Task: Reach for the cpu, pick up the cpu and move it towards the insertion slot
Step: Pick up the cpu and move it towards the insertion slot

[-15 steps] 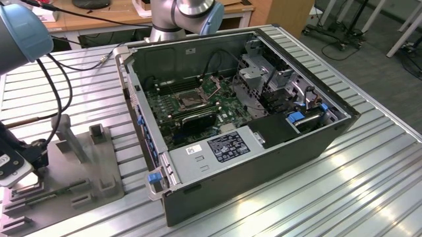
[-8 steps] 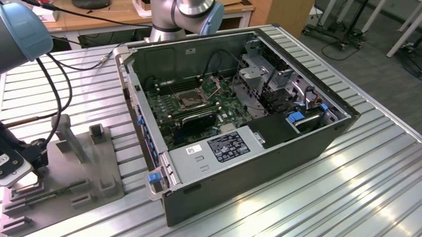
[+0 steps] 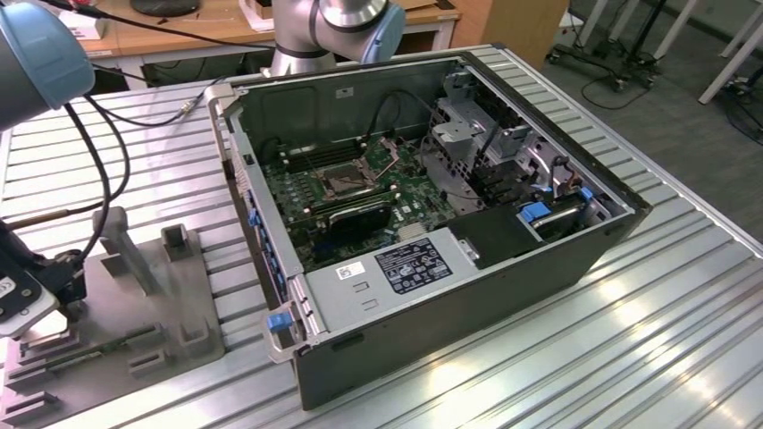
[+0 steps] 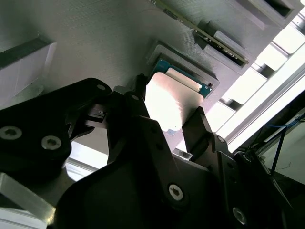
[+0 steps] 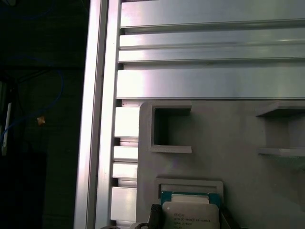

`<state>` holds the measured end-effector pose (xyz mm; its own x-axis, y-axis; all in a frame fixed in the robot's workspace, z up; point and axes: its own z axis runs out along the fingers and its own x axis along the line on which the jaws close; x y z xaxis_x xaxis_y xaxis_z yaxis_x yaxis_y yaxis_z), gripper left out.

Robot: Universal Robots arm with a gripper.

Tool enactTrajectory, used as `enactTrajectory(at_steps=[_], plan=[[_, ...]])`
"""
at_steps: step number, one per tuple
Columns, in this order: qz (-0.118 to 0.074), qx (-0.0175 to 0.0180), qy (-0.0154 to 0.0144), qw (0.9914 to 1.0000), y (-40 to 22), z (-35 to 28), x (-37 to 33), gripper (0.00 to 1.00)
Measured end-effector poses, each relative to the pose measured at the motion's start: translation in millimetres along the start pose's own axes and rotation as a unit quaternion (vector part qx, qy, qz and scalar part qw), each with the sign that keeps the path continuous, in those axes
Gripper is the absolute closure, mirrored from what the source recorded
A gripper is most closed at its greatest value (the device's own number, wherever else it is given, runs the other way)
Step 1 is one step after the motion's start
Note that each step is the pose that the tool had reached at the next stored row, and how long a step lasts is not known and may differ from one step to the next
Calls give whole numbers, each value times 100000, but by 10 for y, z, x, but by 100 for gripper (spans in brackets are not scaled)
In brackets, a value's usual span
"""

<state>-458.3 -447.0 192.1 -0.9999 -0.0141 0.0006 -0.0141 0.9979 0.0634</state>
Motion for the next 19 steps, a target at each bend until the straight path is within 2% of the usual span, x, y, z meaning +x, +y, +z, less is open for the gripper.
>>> enactTrajectory(at_steps=[19], plan=[[0,-9,-2,100000,2,-36,0,45]])
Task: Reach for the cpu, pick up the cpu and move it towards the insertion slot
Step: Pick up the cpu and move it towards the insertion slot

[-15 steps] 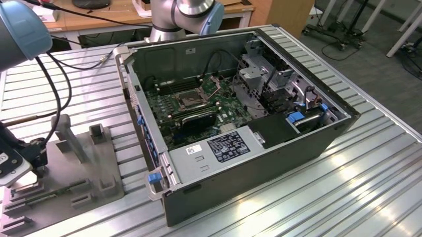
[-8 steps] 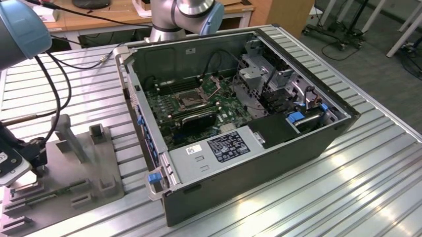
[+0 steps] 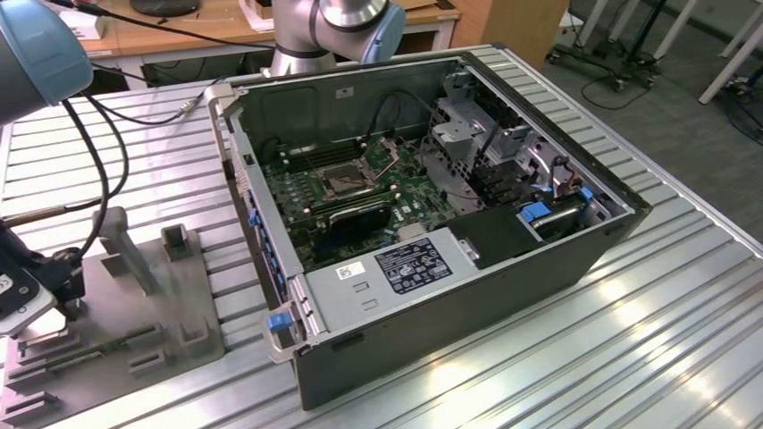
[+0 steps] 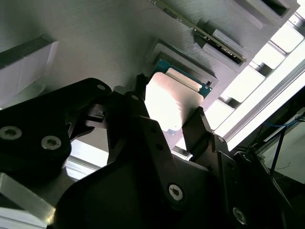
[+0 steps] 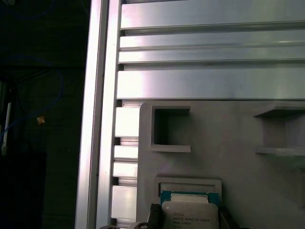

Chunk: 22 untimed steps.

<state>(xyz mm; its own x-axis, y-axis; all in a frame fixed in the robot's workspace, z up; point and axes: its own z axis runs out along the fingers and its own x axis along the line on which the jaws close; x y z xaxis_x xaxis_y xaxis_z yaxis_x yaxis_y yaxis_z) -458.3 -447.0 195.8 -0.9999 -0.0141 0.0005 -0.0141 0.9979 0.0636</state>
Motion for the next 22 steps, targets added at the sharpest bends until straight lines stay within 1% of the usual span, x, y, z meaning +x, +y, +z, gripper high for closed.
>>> enactTrajectory(at_steps=[22], plan=[[0,4,4,100000,3,-43,0,45]])
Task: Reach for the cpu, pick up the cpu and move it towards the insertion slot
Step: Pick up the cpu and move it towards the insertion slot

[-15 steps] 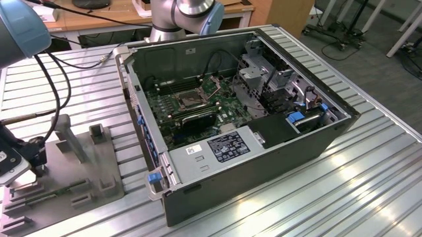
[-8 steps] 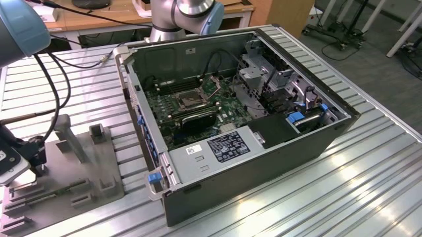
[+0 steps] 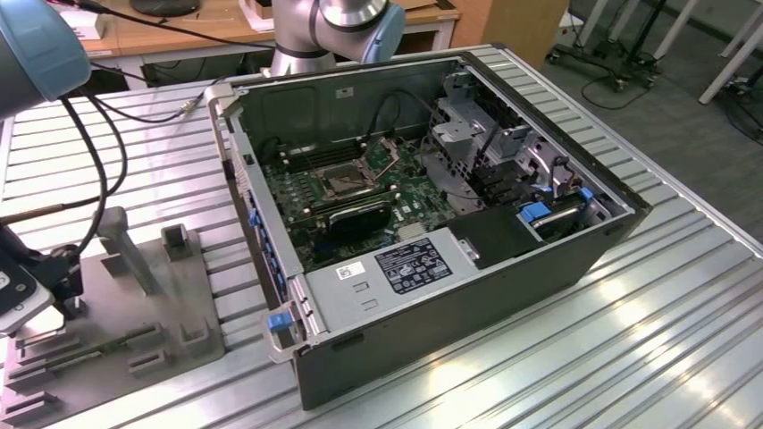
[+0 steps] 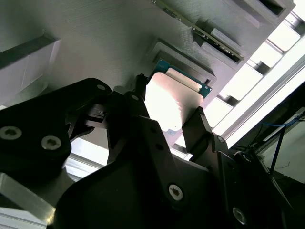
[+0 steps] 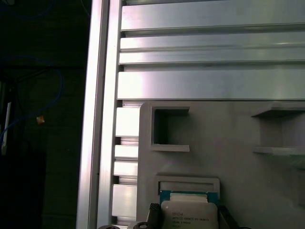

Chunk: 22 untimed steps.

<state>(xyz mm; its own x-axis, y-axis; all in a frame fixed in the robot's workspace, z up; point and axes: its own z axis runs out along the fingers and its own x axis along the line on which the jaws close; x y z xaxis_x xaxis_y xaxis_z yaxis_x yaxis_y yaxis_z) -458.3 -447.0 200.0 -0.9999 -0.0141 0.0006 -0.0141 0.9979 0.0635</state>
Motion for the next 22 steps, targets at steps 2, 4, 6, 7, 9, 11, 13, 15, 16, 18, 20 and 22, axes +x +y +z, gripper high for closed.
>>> enactTrajectory(at_steps=[2,4,6,7,9,11,13,15,16,18,20,22], plan=[[1,1,-1,100000,0,-4,0,45],[1,-1,-4,100000,1,-9,0,45],[-1,-1,-5,100000,1,-13,-1,45],[0,-1,-3,100000,1,-15,-1,45],[-1,1,-1,100000,1,-19,-1,45],[-1,-1,-4,100000,1,-22,-1,45],[0,0,-2,100000,1,-26,-1,45],[-2,1,2,100000,2,-32,-1,45],[1,3,5,100000,2,-36,0,45],[-2,0,0,100000,2,-42,-1,45],[-2,-2,-4,100000,3,-48,-1,45],[0,0,-1,100000,3,-53,-1,45]])
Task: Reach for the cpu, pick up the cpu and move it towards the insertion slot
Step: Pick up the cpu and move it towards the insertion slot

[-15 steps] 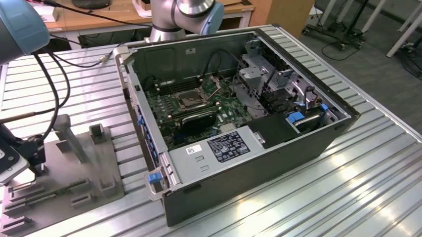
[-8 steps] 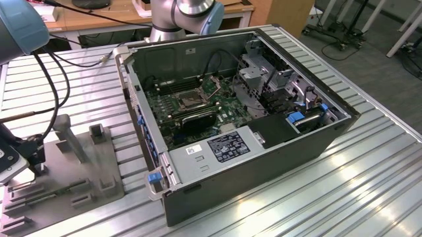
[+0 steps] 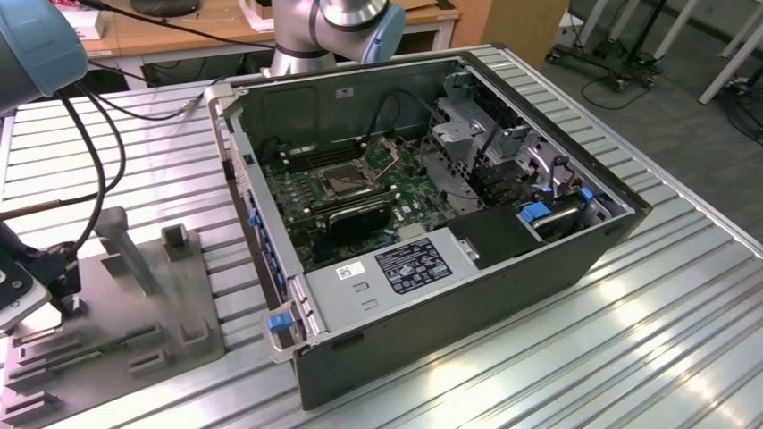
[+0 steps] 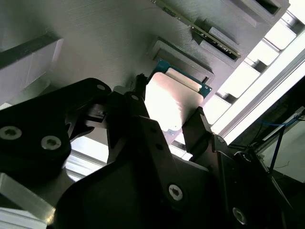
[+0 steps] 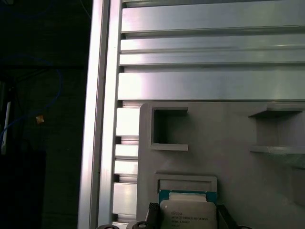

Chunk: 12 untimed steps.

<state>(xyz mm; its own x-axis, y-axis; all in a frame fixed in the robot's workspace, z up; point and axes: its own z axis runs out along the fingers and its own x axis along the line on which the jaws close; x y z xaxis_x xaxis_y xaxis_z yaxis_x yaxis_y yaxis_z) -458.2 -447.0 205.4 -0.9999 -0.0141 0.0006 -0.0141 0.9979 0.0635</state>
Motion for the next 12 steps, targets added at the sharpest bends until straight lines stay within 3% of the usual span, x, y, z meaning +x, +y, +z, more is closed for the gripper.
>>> enactTrajectory(at_steps=[3,12], plan=[[1,-1,12,100000,2,-32,-3,45],[0,0,14,100000,3,-49,-3,45]])
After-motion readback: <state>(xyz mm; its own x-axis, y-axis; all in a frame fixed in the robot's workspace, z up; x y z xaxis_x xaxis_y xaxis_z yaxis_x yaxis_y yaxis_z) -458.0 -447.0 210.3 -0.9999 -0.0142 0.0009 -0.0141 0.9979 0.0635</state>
